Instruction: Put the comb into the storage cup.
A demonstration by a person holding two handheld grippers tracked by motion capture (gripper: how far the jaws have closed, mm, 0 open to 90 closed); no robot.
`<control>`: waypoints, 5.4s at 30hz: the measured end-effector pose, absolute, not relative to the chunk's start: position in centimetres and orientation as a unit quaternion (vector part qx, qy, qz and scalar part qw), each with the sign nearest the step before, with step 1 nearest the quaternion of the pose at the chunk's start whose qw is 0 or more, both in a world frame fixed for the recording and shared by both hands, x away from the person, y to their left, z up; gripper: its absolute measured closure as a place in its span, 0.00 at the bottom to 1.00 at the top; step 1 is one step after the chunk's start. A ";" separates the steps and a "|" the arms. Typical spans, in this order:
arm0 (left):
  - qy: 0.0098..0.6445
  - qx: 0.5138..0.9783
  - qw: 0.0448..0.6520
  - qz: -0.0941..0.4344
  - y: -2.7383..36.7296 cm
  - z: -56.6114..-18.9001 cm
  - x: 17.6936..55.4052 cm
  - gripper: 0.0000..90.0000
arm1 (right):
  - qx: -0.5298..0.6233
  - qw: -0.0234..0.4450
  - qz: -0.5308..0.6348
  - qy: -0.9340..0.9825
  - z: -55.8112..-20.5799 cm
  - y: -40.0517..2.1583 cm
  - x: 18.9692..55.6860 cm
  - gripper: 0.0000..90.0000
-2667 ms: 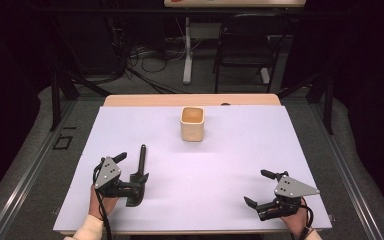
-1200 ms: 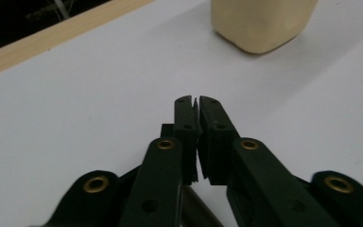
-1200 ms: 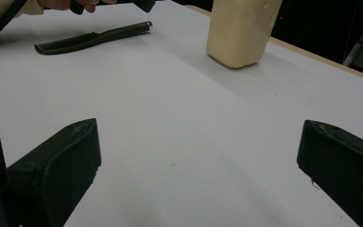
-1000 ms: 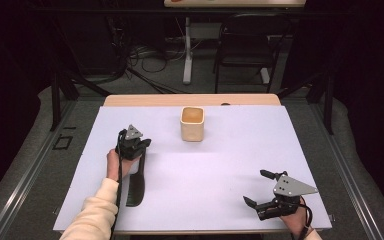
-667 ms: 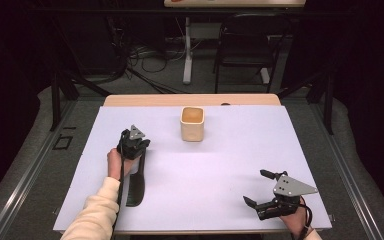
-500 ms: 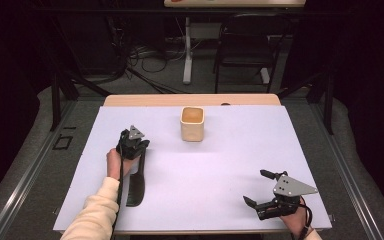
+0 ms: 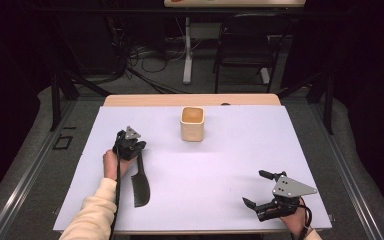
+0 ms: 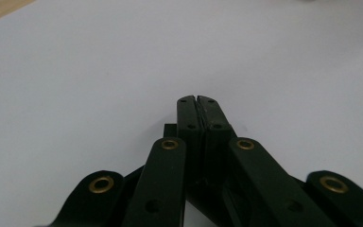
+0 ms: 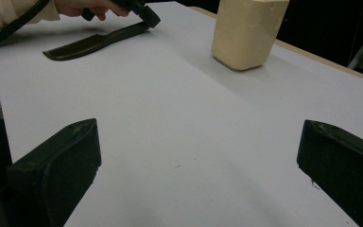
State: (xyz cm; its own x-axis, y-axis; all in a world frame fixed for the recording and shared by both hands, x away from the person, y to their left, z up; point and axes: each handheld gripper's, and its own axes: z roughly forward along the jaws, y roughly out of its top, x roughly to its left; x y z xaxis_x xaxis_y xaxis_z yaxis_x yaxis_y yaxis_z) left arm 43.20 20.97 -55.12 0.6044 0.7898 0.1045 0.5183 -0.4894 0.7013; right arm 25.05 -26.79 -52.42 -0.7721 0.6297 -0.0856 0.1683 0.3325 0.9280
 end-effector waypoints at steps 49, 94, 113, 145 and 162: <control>0.434 0.835 0.281 0.187 24.0 -55.3 41.4 1.00 | 0.251 0.220 0.515 0.790 -52.4 -26.7 25.1 0.00; 0.434 0.844 0.258 0.181 25.7 -55.0 36.7 1.00 | 0.251 0.221 0.515 0.789 -52.4 -26.6 25.1 0.00; 0.442 0.844 0.249 0.172 25.6 -54.8 35.1 1.00 | 0.251 0.220 0.512 0.791 -52.4 -26.5 25.1 0.00; 0.427 0.842 0.238 0.229 24.5 -51.5 34.1 0.21 | 0.252 0.208 0.511 0.795 -52.5 -26.5 25.2 0.00; 0.364 0.875 0.258 0.187 22.5 -51.5 34.0 0.00 | 0.250 0.207 0.507 0.798 -52.5 -26.4 25.1 0.00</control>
State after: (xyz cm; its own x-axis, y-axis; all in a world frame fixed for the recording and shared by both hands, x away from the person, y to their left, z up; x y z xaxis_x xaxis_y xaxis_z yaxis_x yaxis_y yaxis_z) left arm 34.03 22.50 -51.46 0.6646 0.7339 0.1400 0.5403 -0.6015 0.5884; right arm 25.10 -26.38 -52.54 -0.7885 0.6102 -0.0773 0.1897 0.3609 0.9131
